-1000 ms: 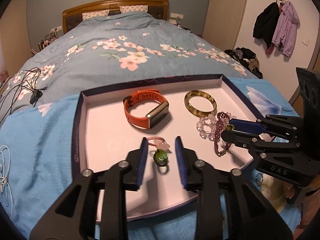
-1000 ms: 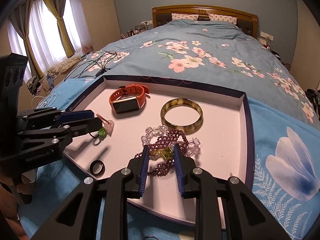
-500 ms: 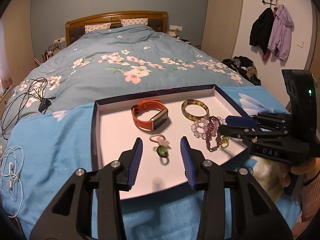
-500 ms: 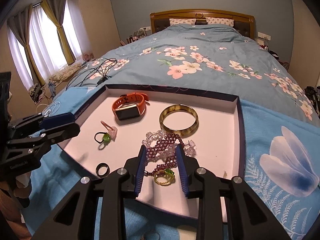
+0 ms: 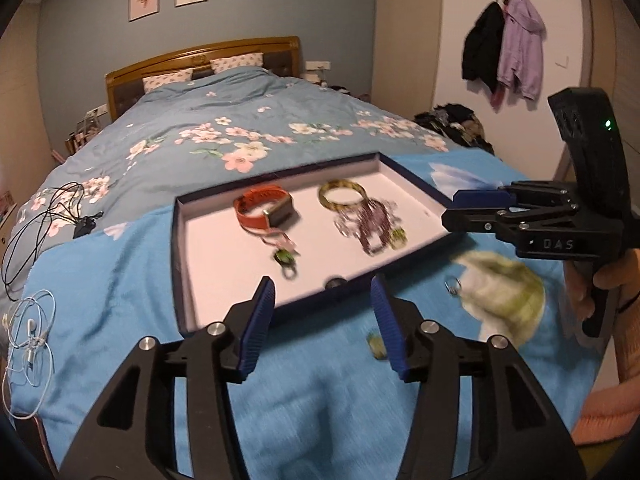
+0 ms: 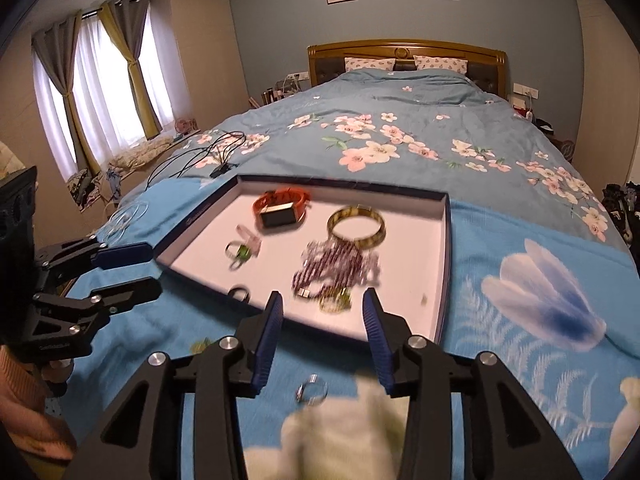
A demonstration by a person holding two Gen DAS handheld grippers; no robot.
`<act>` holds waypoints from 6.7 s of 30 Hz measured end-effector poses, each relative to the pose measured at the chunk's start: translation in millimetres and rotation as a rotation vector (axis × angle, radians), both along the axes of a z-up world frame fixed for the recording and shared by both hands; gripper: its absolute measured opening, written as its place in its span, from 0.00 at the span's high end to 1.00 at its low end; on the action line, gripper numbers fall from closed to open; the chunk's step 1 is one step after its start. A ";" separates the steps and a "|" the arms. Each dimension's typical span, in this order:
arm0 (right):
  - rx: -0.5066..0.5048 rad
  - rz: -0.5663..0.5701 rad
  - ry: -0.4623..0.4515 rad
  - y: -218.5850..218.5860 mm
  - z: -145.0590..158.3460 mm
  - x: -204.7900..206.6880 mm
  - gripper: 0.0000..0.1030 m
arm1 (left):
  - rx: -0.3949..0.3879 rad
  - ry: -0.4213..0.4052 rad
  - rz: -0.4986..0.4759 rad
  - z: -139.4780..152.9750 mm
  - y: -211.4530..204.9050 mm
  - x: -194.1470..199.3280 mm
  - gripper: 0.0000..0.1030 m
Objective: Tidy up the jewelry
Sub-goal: 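Lift both open tools from the box toward the remaining rings, then grasp the yellow-green stone ring with the left tool while the right tool grasps the silver ring, then carry the yellow-green ring over the box with the left tool while the right tool carries the silver ring, then lower the yellow-green ring into the box with the left tool while the right tool lowers the silver ring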
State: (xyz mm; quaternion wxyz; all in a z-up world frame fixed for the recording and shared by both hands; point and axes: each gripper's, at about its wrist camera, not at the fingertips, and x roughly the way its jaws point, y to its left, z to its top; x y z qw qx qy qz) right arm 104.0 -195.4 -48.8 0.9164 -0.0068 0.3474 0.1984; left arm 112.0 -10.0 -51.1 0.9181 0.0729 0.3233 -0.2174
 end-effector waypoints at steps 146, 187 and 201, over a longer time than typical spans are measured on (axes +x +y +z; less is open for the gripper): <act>0.004 0.019 -0.097 22.1 12.6 -18.0 0.82 | -0.091 0.047 0.024 13.4 -9.6 9.7 0.85; 0.015 0.009 -0.101 22.2 16.0 -0.6 0.82 | -0.084 0.022 0.049 17.3 -7.0 29.7 0.85; 0.013 0.012 -0.105 22.9 16.9 2.0 0.82 | -0.078 0.015 0.053 17.7 -7.3 36.0 0.85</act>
